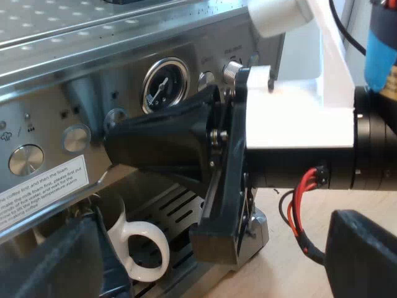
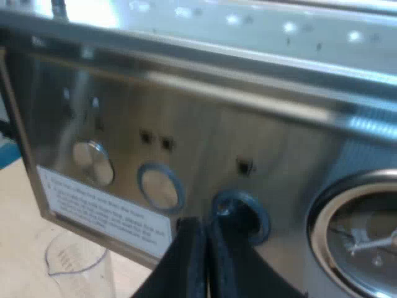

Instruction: Place mug into machine

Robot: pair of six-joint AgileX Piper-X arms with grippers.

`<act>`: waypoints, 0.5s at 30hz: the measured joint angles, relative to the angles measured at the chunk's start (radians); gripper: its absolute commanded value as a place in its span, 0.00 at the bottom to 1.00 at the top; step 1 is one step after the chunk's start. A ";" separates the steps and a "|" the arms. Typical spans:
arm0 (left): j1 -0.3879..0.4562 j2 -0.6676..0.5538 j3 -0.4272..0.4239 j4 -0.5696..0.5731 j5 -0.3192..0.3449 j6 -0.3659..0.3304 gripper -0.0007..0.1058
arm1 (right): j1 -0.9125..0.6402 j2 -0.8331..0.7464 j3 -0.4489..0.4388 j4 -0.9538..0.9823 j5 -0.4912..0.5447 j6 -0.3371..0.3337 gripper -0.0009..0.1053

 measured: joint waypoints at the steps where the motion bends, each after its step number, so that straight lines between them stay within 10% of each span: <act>1: 0.000 0.000 0.000 0.000 0.000 0.000 0.75 | 0.000 0.000 0.000 -0.009 0.001 0.000 0.01; 15: 0.000 0.000 0.000 0.000 0.000 0.000 0.75 | 0.008 0.003 0.000 -0.015 0.068 -0.002 0.01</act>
